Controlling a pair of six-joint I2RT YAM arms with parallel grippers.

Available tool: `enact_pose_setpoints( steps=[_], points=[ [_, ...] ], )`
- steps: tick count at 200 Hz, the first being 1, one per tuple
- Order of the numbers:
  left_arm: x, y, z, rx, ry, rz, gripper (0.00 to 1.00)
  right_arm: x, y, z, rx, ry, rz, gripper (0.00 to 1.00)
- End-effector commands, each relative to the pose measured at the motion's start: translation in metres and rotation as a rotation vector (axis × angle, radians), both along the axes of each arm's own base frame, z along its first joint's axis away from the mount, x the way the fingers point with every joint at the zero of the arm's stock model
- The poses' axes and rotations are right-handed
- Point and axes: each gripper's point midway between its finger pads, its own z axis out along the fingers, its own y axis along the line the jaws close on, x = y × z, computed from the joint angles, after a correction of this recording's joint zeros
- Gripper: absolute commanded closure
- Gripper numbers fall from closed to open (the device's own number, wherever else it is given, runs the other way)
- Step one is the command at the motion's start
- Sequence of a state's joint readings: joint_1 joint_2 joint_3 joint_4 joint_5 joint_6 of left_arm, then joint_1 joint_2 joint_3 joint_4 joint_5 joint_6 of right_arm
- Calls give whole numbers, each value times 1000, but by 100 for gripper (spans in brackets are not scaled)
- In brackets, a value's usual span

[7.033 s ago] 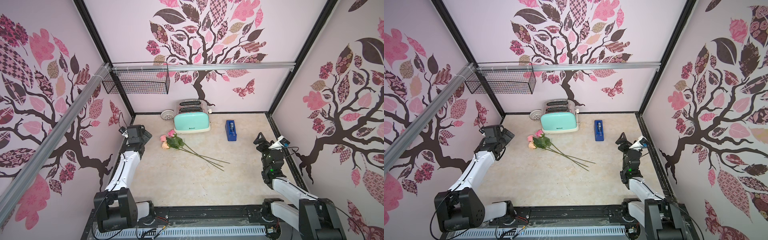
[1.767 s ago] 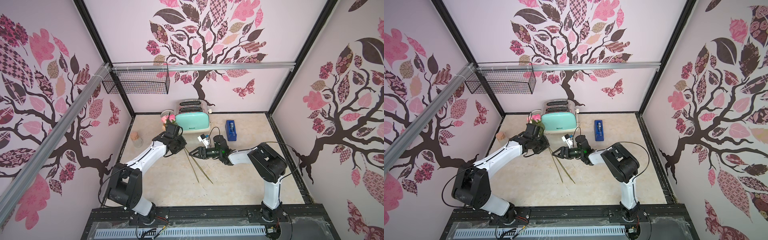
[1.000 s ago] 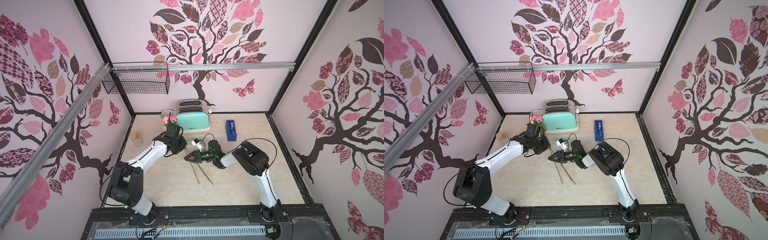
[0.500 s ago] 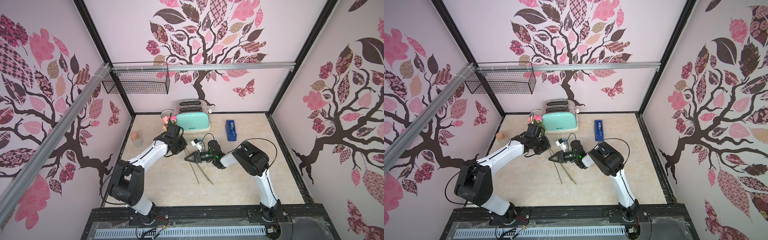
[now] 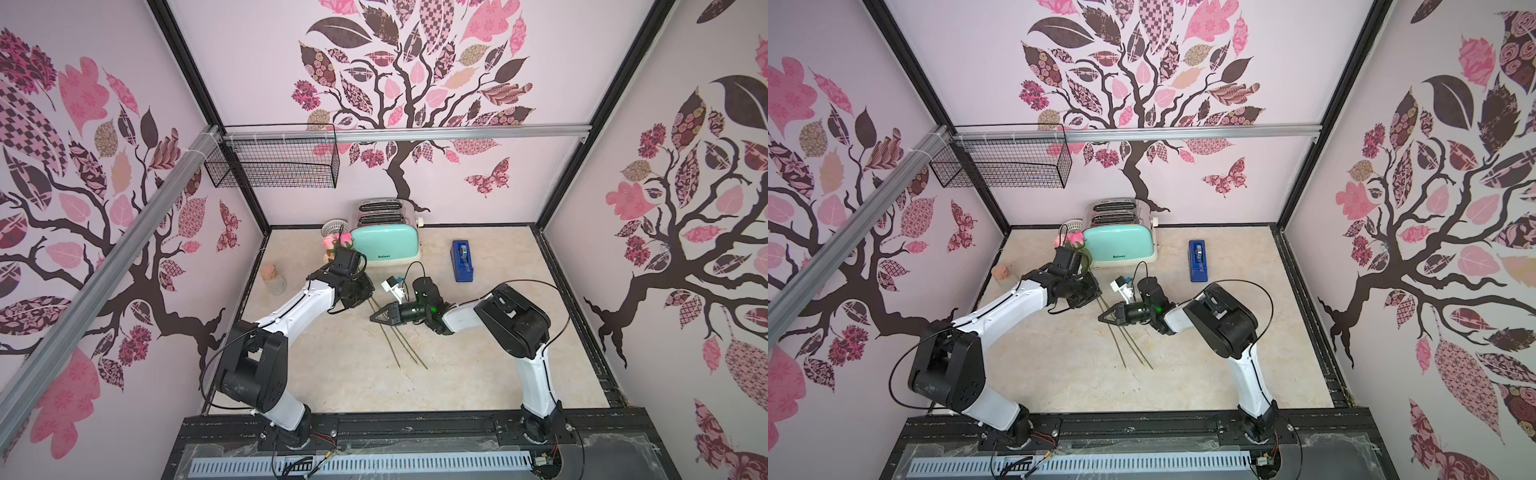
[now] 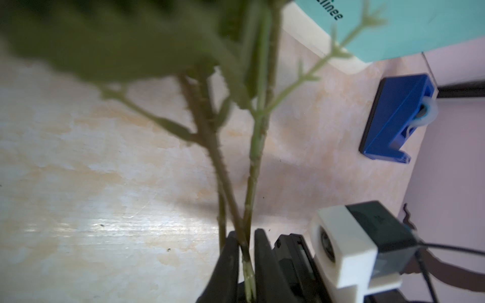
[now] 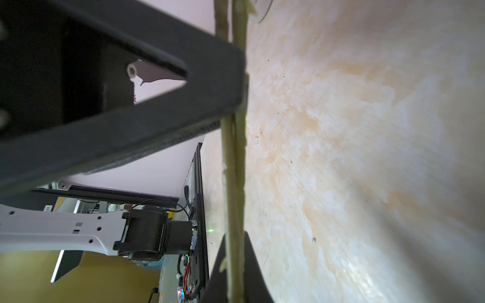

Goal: Wrap bouquets with tape
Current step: Pick up the unwrapped bouquet from the center of the board.

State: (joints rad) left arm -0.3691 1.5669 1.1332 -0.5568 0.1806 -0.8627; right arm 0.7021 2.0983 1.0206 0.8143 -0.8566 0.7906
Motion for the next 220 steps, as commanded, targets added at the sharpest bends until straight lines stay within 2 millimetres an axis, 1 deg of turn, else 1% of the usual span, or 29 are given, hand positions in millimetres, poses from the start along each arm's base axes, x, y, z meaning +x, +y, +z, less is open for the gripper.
enact_pose_setpoints(
  steps=[1,18,30,42,63,82,104,128,153,168,180,191,199,210,220],
  points=[
    [-3,11,24,30,-51,7,69,7,-4,18,-13,-71,-33,100],
    [-7,15,23,35,-47,16,55,8,-5,19,-23,-78,-40,100],
    [-11,17,18,40,-36,21,51,8,-5,21,-22,-87,-45,100],
    [-13,17,12,38,-25,23,49,8,-6,23,-24,-92,-48,100],
    [-10,10,2,2,-8,18,46,8,-6,25,-29,-103,-51,100],
    [-2,5,-5,-7,-3,15,46,7,-7,26,-37,-111,-51,100],
    [9,9,-11,16,-6,30,45,4,-7,29,-43,-121,-42,100],
    [19,8,-15,-2,-16,34,46,0,-8,29,-56,-131,-36,100],
    [27,4,-15,-16,-23,27,51,-3,-8,28,-69,-130,-30,100],
    [29,1,-15,-29,-30,24,62,-3,-9,27,-78,-134,-31,100],
    [30,0,-15,-32,-29,24,66,-4,-9,26,-81,-134,-30,100],
    [30,-1,-15,-37,-26,19,73,-4,-9,27,-82,-138,-33,100],
    [30,-1,-16,-41,-24,18,75,-4,-9,26,-83,-137,-33,100],
    [30,-3,-16,-50,-25,17,81,-4,-9,25,-87,-136,-35,100],
    [30,-4,-17,-58,-22,17,85,-3,-10,25,-88,-136,-36,100]
  ],
)
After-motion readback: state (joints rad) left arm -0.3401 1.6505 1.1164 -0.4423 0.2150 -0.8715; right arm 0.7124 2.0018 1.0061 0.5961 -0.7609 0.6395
